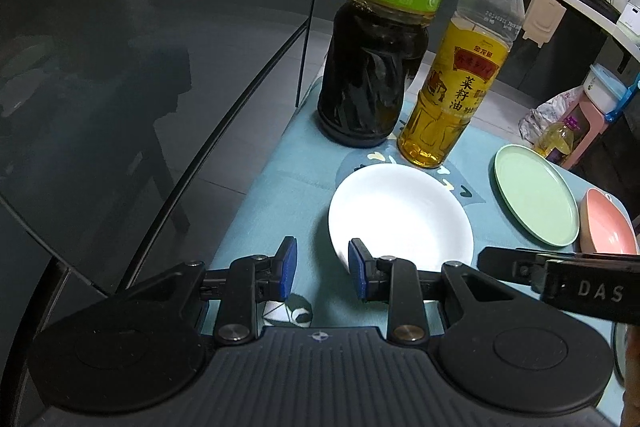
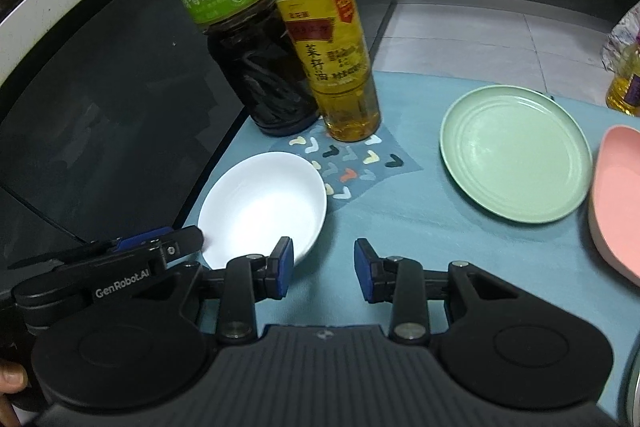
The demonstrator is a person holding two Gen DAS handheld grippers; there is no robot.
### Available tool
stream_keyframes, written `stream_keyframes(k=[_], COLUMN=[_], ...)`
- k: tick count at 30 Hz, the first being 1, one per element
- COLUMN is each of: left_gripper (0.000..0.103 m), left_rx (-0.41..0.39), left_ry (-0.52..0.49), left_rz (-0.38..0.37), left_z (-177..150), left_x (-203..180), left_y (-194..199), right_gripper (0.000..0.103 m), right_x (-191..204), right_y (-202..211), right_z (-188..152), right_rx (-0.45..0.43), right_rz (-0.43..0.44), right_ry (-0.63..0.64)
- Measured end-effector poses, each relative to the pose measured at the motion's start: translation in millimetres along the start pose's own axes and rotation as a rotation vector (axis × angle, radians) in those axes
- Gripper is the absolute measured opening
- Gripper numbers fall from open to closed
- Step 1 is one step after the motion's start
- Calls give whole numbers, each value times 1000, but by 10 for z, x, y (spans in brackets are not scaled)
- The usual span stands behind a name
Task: Organize plates and bowls
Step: 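Move the left gripper to the small white plate and grasp its rim, then carry the small white plate and lower it onto the white bowl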
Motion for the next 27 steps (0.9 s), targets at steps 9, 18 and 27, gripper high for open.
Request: stream_keyframes(k=[9,18,27], left_gripper=[26,16,12], left_rx=[35,27,22], left_ry=[-37,-54,-87], left_rz=[1,-20,-37], left_z=[-13,-15,-80], left_x=[-126,-245,-293], left_y=[-204,-353,-318], right_gripper=[34,34,10], right_x=[-105,-116,-51], right_y=[-242,-449,-510], right_z=[38,37,-22], right_rx=[32,58,77], right_rz=[-13,-30,-33], right_ry=[-19,-4,54])
Point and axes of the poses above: each gripper's, at about its wrist camera, not at the fingertips, and y roughly against the way its jaws point, x to its left, z to its top, the point moved 10 cm from there along -y, roughly the way its jaws point, and after that the axes turned 10 degrees about z, right-handed, at the moved point
